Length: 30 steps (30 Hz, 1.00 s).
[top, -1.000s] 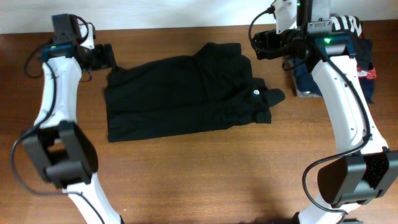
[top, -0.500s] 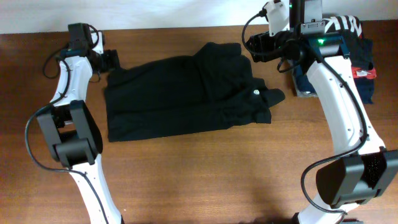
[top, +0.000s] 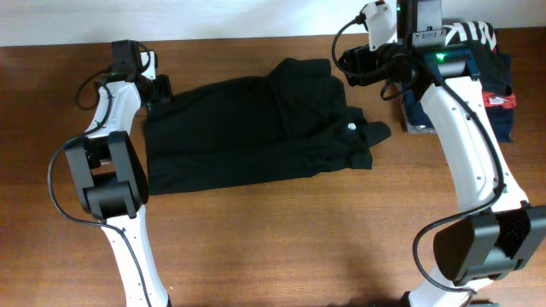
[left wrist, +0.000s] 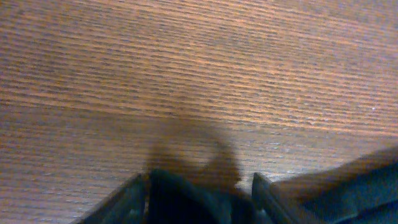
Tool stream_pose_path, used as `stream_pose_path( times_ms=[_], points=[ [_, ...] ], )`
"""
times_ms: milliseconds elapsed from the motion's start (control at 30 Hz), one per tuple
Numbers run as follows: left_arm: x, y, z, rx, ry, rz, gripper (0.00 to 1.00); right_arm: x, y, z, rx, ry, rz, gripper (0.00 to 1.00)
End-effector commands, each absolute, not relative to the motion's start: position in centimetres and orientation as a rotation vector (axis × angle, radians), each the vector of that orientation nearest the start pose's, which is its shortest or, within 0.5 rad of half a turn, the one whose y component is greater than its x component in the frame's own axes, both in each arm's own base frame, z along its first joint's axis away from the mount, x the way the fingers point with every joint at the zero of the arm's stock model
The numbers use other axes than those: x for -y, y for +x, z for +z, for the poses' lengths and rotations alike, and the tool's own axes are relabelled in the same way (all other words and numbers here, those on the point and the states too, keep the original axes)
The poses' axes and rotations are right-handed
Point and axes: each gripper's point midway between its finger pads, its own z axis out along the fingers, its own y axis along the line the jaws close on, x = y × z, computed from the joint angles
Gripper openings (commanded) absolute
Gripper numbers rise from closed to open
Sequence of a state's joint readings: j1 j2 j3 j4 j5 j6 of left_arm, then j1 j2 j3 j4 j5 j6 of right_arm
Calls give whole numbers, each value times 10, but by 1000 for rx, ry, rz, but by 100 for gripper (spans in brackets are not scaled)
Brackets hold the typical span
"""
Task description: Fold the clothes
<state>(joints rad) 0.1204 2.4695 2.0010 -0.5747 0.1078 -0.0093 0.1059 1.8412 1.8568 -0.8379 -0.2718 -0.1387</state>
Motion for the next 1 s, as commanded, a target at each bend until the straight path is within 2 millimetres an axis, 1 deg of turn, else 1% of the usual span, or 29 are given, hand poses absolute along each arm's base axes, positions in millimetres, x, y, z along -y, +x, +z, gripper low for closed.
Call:
stream_pose_path(
  times_ms=[0, 33, 100, 167, 233, 267, 300, 333, 367, 433, 467, 500, 567, 600, 667, 733, 767, 800, 867, 933, 967],
  points=[
    [-40, 593, -12, -2637, -95, -128, 40, -103, 490, 259, -2329, -435, 313, 69],
    [-42, 593, -11, -2635, -98, -119, 35, -103, 490, 259, -2327, -436, 313, 68],
    [-46, 594, -11, -2632, -116, -87, 26, -103, 491, 260, -2322, -435, 310, 63],
    [-49, 594, -9, -2635, -123, -61, 13, -100, 496, 260, -2309, -426, 288, 56],
    [-51, 593, -5, -2644, -133, -52, 1, -100, 502, 260, -2296, -424, 282, 55],
    [-52, 593, 3, -2649, -137, -48, 1, -102, 513, 255, -2276, -419, 281, 54],
    [-52, 593, 10, -2648, -138, -46, 1, -103, 519, 251, -2270, -419, 281, 54],
    [-52, 595, 25, -2640, -137, -45, 1, -103, 529, 242, -2266, -401, 287, 54],
    [-52, 596, 33, -2635, -137, -44, 1, -104, 534, 237, -2265, -396, 290, 54],
    [-51, 599, 64, -2613, -131, -45, 1, -107, 558, 211, -2257, -362, 304, 55],
    [-49, 599, 72, -2607, -128, -45, 1, -108, 564, 205, -2256, -345, 311, 55],
    [-48, 598, 80, -2602, -123, -45, 1, -109, 574, 192, -2253, -329, 319, 61],
    [-44, 596, 92, -2599, -116, -47, 1, -110, 588, 174, -2245, -314, 324, 66],
    [-43, 594, 94, -2603, -113, -48, 1, -110, 592, 167, -2242, -310, 326, 69],
    [-40, 590, 94, -2617, -110, -50, 1, -111, 601, 153, -2239, -295, 332, 69],
    [-36, 585, 90, -2643, -104, -52, 1, -113, 611, 129, -2241, -273, 348, 69],
    [-36, 583, 89, -2653, -103, -53, 1, -113, 613, 125, -2242, -269, 349, 69],
    [-36, 582, 89, -2657, -105, -48, 1, -113, 617, 111, -2253, -249, 360, 69],
    [-36, 582, 89, -2657, -105, -49, 1, -116, 620, 92, -2266, -237, 385, 69],
    [-36, 582, 89, -2657, -105, -49, 1, -118, 622, 81, -2270, -232, 402, 68],
    [-36, 582, 89, -2657, -104, -49, 1, -118, 624, 73, -2275, -209, 414, 68]
  ],
)
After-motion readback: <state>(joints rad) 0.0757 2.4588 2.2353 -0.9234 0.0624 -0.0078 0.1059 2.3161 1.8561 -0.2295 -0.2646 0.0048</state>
